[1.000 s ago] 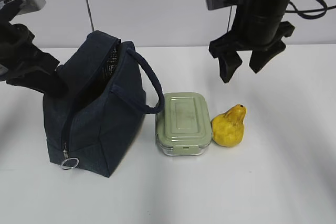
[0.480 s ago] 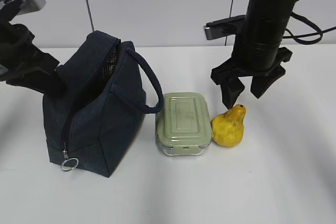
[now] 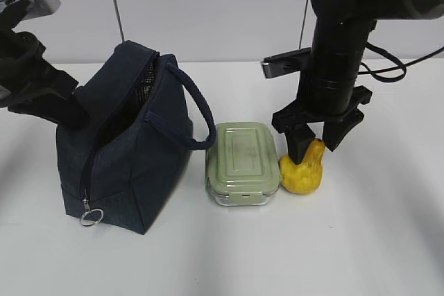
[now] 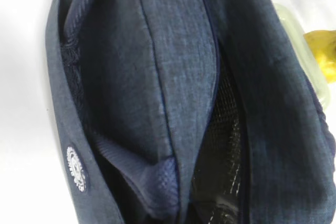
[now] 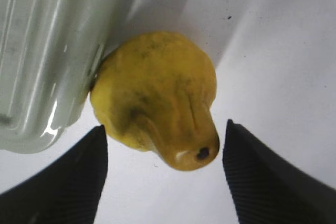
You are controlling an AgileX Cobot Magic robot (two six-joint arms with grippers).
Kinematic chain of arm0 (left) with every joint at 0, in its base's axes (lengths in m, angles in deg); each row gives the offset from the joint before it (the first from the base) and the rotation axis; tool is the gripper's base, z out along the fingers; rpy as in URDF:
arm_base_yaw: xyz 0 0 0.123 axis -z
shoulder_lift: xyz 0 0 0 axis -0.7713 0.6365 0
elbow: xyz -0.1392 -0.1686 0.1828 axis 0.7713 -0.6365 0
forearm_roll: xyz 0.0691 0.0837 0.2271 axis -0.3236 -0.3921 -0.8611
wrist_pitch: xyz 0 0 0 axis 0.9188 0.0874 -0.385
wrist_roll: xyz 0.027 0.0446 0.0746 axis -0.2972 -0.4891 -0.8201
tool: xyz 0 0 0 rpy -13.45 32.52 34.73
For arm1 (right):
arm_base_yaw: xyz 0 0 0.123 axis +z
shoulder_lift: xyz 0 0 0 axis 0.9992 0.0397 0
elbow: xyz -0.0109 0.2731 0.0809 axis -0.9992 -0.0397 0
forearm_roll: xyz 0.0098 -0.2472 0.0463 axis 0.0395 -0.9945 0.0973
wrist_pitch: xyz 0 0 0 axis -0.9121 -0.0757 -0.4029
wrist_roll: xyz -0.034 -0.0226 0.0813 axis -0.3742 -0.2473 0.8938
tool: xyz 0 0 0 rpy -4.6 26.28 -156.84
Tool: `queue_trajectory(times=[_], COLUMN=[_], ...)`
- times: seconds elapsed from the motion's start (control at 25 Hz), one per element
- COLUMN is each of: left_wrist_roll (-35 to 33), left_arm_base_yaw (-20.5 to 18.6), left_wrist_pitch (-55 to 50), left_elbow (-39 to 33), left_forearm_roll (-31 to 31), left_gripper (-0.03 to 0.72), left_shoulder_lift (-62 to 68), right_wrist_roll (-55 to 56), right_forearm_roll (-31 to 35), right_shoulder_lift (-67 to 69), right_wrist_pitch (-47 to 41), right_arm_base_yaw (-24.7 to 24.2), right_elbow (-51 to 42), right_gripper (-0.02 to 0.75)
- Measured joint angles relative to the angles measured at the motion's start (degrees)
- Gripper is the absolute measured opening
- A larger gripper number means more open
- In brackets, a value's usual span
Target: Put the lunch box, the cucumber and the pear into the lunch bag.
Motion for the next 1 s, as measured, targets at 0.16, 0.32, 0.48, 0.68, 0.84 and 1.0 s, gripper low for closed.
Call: queue_trajectory(times=[0.16,0.32,0.48,0.68,0.84,1.0], left_wrist_roll=[0.0,0.0,-0.02,-0.02,-0.02,-0.02], left_arm_base_yaw=[0.0,0.0,0.0,0.0,0.0,0.0], left_wrist_pitch=[0.0,0.0,0.0,0.0,0.0,0.0], left_elbow=[0.0,0.0,0.0,0.0,0.0,0.0], left_forearm_roll=[-0.09,-0.28,-0.46,-0.46,-0.46,-0.46], left_gripper=[0.001,0.001,0.001,0.001,0.001,0.001], left_shoulder_lift=[0.0,0.0,0.0,0.0,0.0,0.0], right_wrist_roll=[-0.66,-0.89,-1.04,-0.93,-0.56,-0.41], right_forearm_roll=[0.0,0.15,-0.12,-4.28,-4.16,-3.15], right_shoulder_lift=[1.06,1.39,1.16,-2.12,-6.35,-8.31], right_wrist_pitch=[0.0,0.08,-0.02,-0.02,-0.02,-0.81], right_arm_base_yaw=[0.0,0.0,0.0,-0.03,0.19,1.89], right_elbow=[0.0,0.0,0.0,1.66,8.08,13.42], right_gripper=[0.445,0.21,0.176,0.165,0.165,0.165])
